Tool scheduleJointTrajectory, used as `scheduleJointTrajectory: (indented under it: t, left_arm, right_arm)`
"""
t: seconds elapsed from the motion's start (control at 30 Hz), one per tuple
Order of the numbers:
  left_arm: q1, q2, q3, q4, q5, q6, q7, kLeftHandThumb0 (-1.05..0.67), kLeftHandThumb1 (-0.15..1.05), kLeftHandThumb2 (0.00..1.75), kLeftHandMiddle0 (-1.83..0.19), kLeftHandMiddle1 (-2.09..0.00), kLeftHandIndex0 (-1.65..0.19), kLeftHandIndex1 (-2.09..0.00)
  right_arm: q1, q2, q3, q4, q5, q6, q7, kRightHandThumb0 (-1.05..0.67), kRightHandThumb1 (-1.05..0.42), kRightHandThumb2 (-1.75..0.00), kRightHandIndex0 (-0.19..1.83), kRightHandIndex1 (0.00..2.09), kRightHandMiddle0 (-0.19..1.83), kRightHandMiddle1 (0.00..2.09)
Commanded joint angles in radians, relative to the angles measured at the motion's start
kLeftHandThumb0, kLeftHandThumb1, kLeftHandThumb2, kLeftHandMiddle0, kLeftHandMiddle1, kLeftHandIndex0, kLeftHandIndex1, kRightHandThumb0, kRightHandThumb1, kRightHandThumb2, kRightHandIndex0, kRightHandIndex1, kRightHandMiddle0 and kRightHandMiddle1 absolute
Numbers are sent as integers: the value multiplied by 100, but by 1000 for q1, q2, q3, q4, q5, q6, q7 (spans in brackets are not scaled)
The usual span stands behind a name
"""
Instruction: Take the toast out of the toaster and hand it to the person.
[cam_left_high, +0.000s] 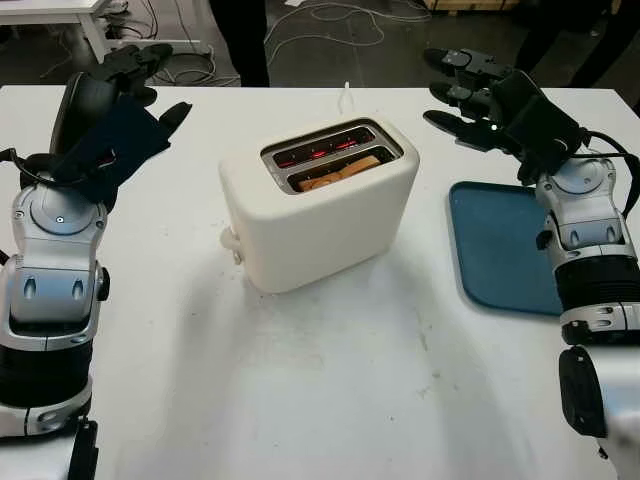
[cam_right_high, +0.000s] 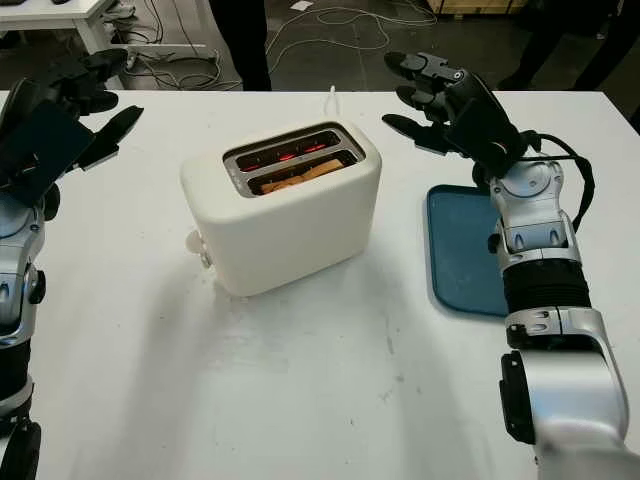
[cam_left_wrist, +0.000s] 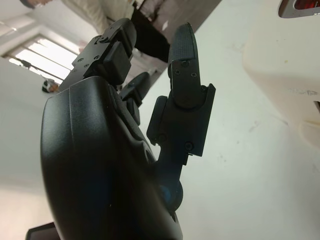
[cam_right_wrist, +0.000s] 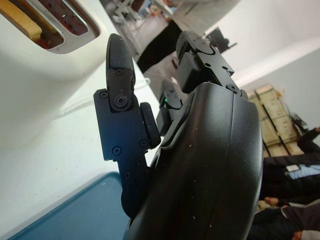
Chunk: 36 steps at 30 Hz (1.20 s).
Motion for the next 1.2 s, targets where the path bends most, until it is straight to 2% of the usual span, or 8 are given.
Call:
scheduleJointTrajectory:
  t: [0.0, 0.43, 1.17]
  left_arm:
    - [7, 5, -3, -2, 14, -1, -7, -48, 92, 39, -8, -88, -45, -8]
    - [2, -3, 3, -7, 4, 7, -5, -50, 92, 38, -6, -88, -43, -7]
    - [8, -6, 9, 5, -1, -18, -3, -49, 92, 37, -6, -91, -44, -8]
  right_arm:
    - [-11, 6, -7, 10, 14, -14, 3, -50, -92, -22, 40, 0, 37, 0]
    - [-21, 6, -4, 32, 14, -46, 6, -52, -92, -21, 42, 1, 39, 1]
    - [-15, 8, -4, 20, 15, -24, 4, -55, -92, -20, 41, 0, 38, 0]
